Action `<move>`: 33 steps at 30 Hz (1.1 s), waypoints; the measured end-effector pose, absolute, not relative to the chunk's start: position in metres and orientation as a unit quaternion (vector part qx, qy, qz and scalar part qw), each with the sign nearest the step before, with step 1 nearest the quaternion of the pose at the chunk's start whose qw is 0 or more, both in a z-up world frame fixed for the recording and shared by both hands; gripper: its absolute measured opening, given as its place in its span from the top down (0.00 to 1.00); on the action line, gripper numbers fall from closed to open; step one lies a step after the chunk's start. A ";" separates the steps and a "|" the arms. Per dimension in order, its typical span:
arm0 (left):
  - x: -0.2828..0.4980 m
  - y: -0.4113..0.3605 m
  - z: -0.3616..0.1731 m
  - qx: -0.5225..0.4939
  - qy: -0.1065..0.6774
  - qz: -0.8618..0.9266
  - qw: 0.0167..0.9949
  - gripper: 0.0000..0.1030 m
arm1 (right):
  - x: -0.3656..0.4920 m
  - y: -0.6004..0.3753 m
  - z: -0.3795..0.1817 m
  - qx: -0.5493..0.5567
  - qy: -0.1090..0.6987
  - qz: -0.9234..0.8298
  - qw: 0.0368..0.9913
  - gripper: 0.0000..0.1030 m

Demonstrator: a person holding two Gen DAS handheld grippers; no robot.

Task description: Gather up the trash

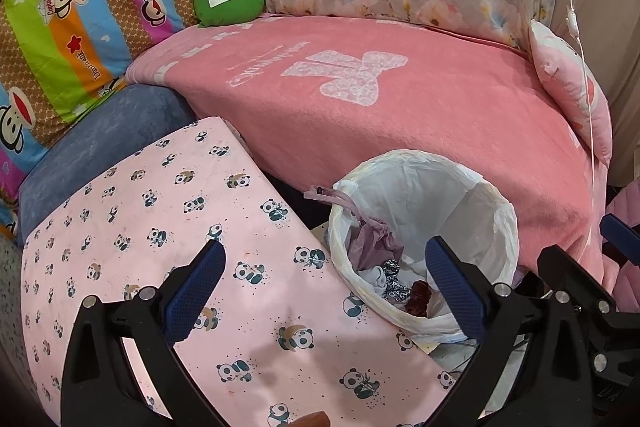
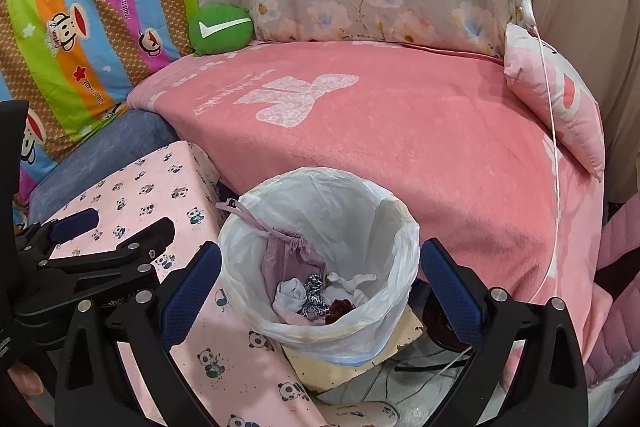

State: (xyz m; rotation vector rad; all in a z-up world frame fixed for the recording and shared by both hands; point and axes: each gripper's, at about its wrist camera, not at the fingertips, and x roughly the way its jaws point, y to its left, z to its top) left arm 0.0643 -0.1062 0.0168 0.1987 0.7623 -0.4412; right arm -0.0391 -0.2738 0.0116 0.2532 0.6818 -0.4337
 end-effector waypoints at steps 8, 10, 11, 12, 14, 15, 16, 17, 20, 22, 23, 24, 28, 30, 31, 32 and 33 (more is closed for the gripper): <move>0.063 -0.111 0.013 0.094 0.378 -0.219 0.895 0.07 | -0.043 -0.275 0.010 0.126 0.332 -0.217 0.909 0.05; 0.062 -0.111 0.012 0.095 0.379 -0.217 0.895 0.07 | -0.044 -0.276 0.010 0.127 0.333 -0.217 0.909 0.05; 0.062 -0.111 0.011 0.095 0.380 -0.217 0.894 0.07 | -0.045 -0.276 0.010 0.127 0.333 -0.217 0.909 0.05; 0.063 -0.112 0.011 0.095 0.383 -0.218 0.893 0.07 | -0.045 -0.277 0.010 0.127 0.333 -0.217 0.909 0.05; 0.063 -0.112 0.010 0.092 0.386 -0.222 0.891 0.07 | -0.046 -0.278 0.010 0.128 0.333 -0.219 0.908 0.05; 0.063 -0.112 0.010 0.091 0.386 -0.225 0.890 0.07 | -0.047 -0.278 0.009 0.128 0.333 -0.219 0.908 0.05; 0.063 -0.112 0.009 0.090 0.388 -0.227 0.889 0.07 | -0.047 -0.278 0.009 0.129 0.333 -0.219 0.908 0.05; 0.063 -0.112 0.009 0.088 0.389 -0.230 0.888 0.07 | -0.047 -0.278 0.009 0.129 0.333 -0.220 0.908 0.05; 0.063 -0.112 0.008 0.077 0.395 -0.236 0.884 0.07 | -0.046 -0.279 0.008 0.130 0.335 -0.222 0.907 0.05; 0.064 -0.113 0.008 0.072 0.398 -0.239 0.883 0.07 | -0.047 -0.280 0.007 0.132 0.335 -0.222 0.906 0.05; 0.063 -0.113 0.008 0.072 0.395 -0.237 0.885 0.07 | -0.049 -0.280 0.007 0.132 0.335 -0.223 0.906 0.05; 0.063 -0.113 0.007 0.071 0.394 -0.237 0.885 0.07 | -0.049 -0.281 0.006 0.132 0.335 -0.223 0.906 0.05; 0.063 -0.116 0.006 0.079 0.394 -0.235 0.885 0.07 | -0.049 -0.280 0.006 0.132 0.335 -0.225 0.906 0.05; 0.063 -0.117 0.006 0.083 0.393 -0.235 0.885 0.07 | -0.049 -0.281 0.005 0.133 0.336 -0.226 0.905 0.05; 0.063 -0.117 0.006 0.085 0.392 -0.233 0.886 0.07 | -0.049 -0.282 0.005 0.133 0.336 -0.226 0.905 0.05; 0.062 -0.118 0.006 0.089 0.390 -0.232 0.887 0.07 | -0.049 -0.282 0.004 0.134 0.336 -0.226 0.904 0.05; 0.062 -0.119 0.006 0.094 0.387 -0.230 0.888 0.07 | -0.049 -0.283 0.004 0.133 0.337 -0.226 0.904 0.05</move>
